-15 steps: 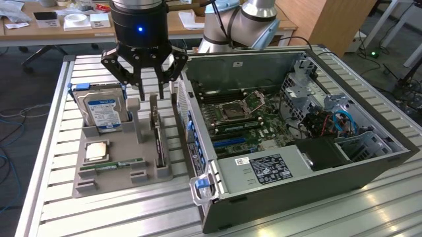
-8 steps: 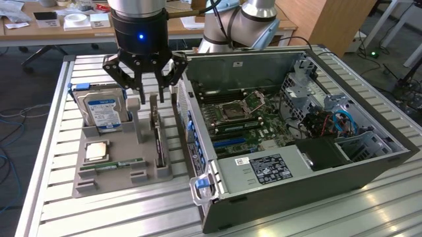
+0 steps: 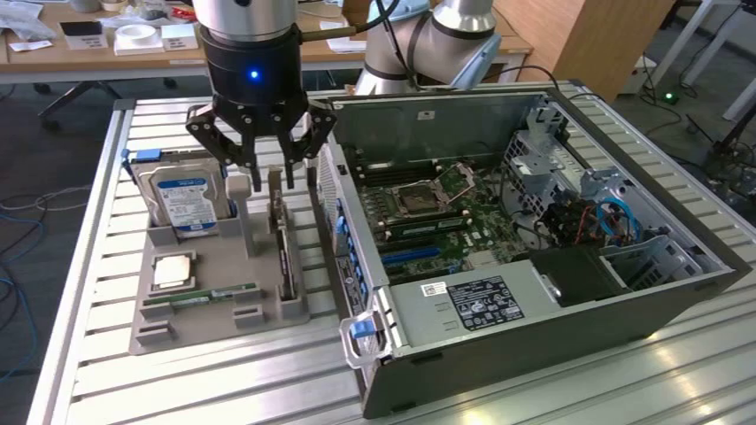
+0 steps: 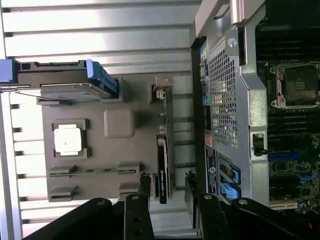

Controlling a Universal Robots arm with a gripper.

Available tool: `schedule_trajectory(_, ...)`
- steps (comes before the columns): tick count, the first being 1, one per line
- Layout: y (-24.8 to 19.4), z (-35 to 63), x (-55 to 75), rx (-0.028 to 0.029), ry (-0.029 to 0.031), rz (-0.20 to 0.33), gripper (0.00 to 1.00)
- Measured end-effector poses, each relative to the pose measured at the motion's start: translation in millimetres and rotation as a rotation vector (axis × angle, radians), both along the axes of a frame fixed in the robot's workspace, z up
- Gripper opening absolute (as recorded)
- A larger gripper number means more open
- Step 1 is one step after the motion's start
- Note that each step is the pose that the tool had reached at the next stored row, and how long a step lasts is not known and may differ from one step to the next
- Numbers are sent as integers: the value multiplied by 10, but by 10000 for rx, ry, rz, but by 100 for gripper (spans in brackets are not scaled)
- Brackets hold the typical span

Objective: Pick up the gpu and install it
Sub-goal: 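Pick up the gpu and move the gpu toward the slot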

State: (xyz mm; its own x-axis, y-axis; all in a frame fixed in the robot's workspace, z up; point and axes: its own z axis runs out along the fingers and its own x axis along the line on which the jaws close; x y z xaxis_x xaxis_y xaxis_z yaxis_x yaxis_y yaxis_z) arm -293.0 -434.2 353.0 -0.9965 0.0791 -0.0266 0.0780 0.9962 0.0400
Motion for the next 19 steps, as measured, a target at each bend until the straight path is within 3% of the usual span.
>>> schedule_trajectory(19, 0, -322, -11, 3, -56, 0, 42)
